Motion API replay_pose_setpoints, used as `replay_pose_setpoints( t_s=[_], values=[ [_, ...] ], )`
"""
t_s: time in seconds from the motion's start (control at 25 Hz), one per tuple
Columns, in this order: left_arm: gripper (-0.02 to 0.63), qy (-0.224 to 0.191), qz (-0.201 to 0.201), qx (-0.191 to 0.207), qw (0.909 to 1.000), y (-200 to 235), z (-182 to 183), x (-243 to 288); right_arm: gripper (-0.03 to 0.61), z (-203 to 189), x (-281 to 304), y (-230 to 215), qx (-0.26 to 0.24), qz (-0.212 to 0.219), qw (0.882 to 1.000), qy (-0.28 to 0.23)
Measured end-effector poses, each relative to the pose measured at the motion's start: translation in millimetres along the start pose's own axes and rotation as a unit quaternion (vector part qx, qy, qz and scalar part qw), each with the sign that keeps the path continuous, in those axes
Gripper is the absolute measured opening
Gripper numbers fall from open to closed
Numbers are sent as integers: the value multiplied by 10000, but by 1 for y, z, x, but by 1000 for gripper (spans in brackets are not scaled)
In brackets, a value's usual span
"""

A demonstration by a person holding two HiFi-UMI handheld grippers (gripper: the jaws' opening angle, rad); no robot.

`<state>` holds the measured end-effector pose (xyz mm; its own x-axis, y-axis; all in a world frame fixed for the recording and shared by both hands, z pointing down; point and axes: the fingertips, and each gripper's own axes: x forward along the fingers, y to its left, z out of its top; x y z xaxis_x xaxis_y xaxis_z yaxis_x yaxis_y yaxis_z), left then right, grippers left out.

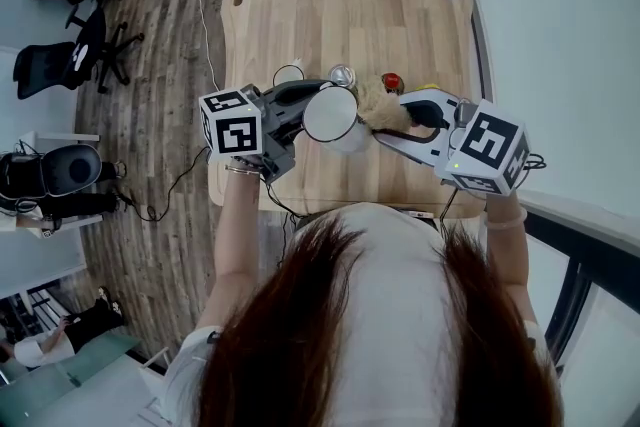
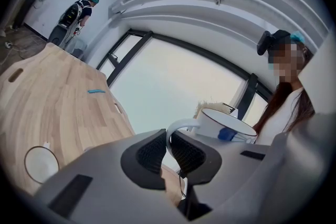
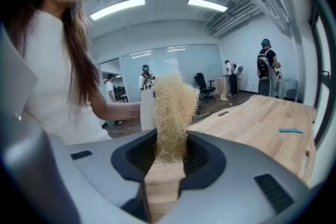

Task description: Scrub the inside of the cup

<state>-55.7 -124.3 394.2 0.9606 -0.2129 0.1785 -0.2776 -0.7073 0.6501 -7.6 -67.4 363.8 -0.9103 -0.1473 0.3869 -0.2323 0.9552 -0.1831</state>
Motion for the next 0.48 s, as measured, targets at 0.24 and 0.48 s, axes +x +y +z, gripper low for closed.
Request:
replay_pose_setpoints(
  t_s=[0.24,0.48],
  values=[
    [40,-84,360,-176,9992,9,0,-2,129,-1,1,-10,-129,-411,9991,6],
    [40,-97,514,-243,9983,14,0,-3,127,-3,2,-14,-189,-575,9982,41]
  ],
)
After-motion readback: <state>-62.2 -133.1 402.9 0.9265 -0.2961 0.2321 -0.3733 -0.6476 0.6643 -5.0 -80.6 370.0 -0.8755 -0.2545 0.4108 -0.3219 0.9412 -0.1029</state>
